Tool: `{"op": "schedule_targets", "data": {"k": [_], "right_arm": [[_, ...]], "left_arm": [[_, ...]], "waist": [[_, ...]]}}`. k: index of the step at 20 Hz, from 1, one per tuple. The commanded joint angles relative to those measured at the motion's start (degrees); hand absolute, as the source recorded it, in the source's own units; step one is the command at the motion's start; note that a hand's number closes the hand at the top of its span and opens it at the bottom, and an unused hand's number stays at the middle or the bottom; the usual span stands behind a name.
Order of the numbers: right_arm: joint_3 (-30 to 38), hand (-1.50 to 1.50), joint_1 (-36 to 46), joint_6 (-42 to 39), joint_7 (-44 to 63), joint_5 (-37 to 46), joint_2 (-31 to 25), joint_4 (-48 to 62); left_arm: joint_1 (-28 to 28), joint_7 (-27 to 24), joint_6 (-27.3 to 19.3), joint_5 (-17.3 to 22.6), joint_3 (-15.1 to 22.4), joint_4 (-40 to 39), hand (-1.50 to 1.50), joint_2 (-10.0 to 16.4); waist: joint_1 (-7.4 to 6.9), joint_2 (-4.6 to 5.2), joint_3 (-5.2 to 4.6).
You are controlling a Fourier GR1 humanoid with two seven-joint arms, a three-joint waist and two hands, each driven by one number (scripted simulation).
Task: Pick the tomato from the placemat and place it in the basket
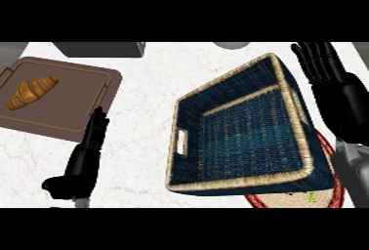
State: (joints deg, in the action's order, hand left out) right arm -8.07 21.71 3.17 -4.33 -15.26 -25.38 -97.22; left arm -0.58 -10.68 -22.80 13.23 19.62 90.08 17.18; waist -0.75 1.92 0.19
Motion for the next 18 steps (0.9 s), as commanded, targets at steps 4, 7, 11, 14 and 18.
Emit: {"op": "schedule_targets", "data": {"k": [4, 7, 11, 14, 18], "right_arm": [[0.9, 1.50, -1.0, -14.3, -11.2, -12.4, 2.9, -4.0], [-6.8, 1.50, 0.9, -23.9, -17.6, -5.5, -0.7, -9.6], [-14.1, -1.50, -12.3, -22.1, -26.0, 4.4, 3.4, -13.3], [-16.1, -1.50, -18.0, -13.3, -26.4, 15.6, 4.9, -16.2], [-6.6, -1.50, -21.7, -7.2, -23.8, 25.0, -3.7, -20.0]], "left_arm": [[-4.2, 10.8, 3.7, 4.6, -1.9, -8.1, 0.00, 3.7], [-6.8, 16.3, 5.3, 5.9, -0.7, -10.6, 0.00, 5.3], [-7.2, 16.8, 7.5, 6.9, -1.8, -12.8, 0.00, 6.6], [-7.7, 19.8, 7.0, 7.1, -1.3, -9.9, 0.00, 7.0], [-8.4, 18.9, 7.5, 8.2, -3.8, -10.7, 0.00, 8.2]], "waist": [[0.94, -1.40, 0.03], [-0.26, -1.49, 0.04], [2.04, -1.86, -0.06], [2.30, -2.23, -0.08], [4.60, -2.64, -0.22]]}}
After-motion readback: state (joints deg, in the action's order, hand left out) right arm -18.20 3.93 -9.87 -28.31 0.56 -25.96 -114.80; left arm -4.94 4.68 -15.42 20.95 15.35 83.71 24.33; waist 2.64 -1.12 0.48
